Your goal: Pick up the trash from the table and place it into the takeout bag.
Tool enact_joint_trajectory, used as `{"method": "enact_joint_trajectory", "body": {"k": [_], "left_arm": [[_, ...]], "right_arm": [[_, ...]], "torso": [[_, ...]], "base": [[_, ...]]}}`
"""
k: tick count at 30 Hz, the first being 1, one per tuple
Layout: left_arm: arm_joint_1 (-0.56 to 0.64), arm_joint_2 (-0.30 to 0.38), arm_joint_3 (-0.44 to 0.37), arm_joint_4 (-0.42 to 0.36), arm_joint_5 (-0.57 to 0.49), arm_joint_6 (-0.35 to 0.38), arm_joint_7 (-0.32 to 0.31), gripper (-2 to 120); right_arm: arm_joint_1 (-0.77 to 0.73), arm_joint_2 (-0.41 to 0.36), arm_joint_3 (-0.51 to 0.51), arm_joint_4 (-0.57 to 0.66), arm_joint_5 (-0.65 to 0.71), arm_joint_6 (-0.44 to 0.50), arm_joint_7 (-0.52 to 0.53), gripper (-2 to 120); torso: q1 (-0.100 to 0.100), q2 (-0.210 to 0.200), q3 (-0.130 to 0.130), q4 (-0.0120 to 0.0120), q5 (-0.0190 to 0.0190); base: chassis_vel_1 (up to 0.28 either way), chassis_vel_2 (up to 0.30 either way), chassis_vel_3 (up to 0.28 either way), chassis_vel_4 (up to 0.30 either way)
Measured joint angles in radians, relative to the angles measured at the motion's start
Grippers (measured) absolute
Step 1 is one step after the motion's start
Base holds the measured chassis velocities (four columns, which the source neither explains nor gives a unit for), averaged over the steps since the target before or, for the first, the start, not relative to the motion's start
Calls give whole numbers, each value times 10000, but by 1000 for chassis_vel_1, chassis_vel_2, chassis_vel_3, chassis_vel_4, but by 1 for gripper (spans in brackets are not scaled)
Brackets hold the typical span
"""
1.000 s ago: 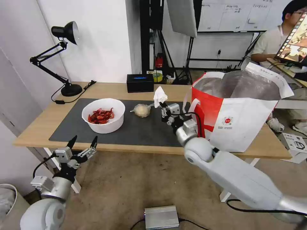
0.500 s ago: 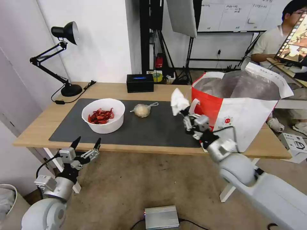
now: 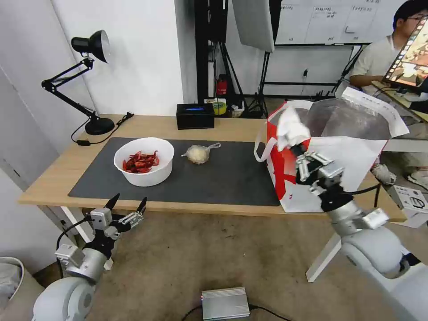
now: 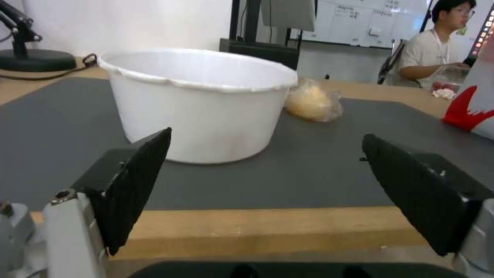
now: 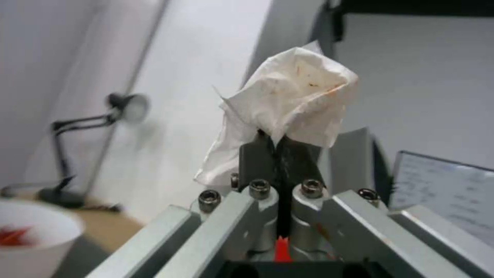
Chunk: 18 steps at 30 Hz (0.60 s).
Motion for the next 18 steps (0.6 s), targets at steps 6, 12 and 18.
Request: {"method": "enact_joint_trajectory", "body": {"k": [6, 12, 18], "left_arm": [[209, 4, -9, 41, 5, 0, -2, 100], [198, -4, 11, 96, 6, -4, 0, 100], [91, -10, 149, 98, 5, -4, -5, 100]], "right_arm": [[65, 137, 943, 103, 589, -400, 440, 0], [349, -367, 1664, 195, 1735, -1488, 1040, 0], [655, -1292, 2258, 358, 3355, -3209, 1445, 0]], "torso": [[0, 0, -1, -1, 1], [0, 0, 0, -1, -1], [0, 0, 1, -1, 0]], "base": [[0, 0, 0, 0], [0, 0, 0, 0], [0, 0, 0, 0]]}}
